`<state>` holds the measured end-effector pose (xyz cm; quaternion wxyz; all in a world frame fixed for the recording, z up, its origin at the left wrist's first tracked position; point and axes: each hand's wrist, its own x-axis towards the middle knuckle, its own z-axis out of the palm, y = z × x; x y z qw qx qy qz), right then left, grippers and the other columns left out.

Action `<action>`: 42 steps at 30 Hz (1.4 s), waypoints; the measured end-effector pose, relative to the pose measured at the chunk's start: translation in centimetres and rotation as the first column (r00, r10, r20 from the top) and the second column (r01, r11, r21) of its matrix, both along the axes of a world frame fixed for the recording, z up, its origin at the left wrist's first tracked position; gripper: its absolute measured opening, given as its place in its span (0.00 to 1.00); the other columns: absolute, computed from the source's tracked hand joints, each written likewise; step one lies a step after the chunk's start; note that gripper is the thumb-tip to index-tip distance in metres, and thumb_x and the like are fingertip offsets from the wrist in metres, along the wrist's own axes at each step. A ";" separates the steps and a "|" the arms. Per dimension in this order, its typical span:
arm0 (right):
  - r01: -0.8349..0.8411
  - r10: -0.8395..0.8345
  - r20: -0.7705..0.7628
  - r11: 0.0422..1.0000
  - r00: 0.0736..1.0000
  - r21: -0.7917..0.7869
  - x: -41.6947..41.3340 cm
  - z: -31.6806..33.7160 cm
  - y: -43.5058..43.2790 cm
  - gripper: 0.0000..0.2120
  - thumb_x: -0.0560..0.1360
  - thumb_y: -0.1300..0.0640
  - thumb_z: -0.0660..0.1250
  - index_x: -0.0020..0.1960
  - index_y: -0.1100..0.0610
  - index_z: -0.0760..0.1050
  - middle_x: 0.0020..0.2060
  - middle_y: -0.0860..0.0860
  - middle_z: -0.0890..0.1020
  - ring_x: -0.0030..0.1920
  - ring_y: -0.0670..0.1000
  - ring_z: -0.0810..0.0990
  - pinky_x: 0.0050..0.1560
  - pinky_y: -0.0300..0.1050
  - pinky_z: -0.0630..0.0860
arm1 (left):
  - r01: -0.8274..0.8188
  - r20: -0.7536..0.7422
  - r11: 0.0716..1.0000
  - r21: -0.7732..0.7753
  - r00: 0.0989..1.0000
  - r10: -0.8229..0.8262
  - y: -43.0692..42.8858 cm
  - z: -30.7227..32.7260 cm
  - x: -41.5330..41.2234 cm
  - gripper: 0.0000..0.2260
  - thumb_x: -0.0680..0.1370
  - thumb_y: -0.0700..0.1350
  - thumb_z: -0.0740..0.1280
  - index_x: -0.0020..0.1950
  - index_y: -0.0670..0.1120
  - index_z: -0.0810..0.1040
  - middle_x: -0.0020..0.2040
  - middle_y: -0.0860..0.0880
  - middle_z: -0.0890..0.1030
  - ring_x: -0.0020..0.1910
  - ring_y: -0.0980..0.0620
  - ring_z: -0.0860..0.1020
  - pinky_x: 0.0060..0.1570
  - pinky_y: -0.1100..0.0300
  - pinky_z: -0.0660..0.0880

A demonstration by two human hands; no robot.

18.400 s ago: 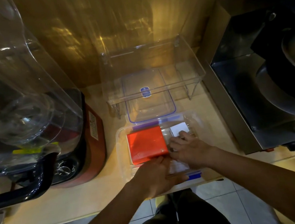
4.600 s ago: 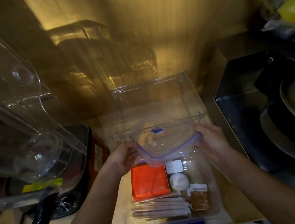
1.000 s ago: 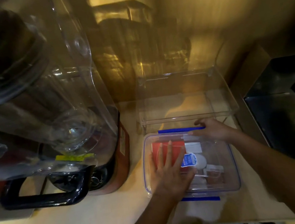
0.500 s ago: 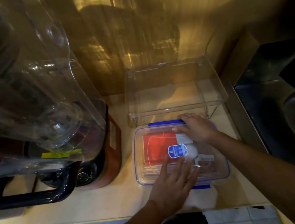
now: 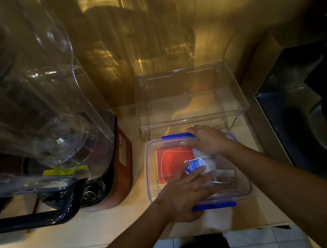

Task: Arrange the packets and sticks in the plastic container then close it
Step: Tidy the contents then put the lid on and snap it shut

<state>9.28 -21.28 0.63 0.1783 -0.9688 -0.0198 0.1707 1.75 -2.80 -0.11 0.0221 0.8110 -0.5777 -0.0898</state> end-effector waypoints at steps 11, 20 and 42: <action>-0.011 0.004 0.116 0.998 0.993 0.068 0.3 0.5 2.3 0.22 0.76 0.45 0.62 0.61 0.60 0.73 0.57 0.58 0.79 0.59 0.58 0.75 0.56 0.47 0.68 | 0.103 -0.157 0.995 -0.001 0.982 -0.102 -0.5 0.2 1.4 0.31 0.76 0.50 0.63 0.76 0.50 0.55 0.78 0.53 0.56 0.77 0.50 0.41 0.67 0.35 0.27; 0.042 -0.061 0.181 0.993 0.982 0.109 -0.5 0.4 2.7 0.18 0.76 0.48 0.63 0.59 0.59 0.74 0.55 0.56 0.80 0.55 0.56 0.76 0.53 0.48 0.69 | 0.102 -0.118 0.995 -0.013 0.988 -0.103 -0.6 -0.1 1.3 0.28 0.78 0.51 0.61 0.76 0.50 0.57 0.78 0.53 0.58 0.76 0.53 0.39 0.63 0.38 0.22; 0.654 -0.703 -0.102 0.585 0.703 0.479 -9.5 -1.4 -3.9 0.15 0.76 0.42 0.60 0.49 0.54 0.72 0.44 0.54 0.80 0.44 0.54 0.80 0.47 0.57 0.80 | -0.993 -0.786 0.095 -0.069 0.112 0.607 4.1 -1.4 1.9 0.14 0.77 0.56 0.64 0.57 0.51 0.77 0.48 0.53 0.83 0.47 0.59 0.81 0.45 0.59 0.79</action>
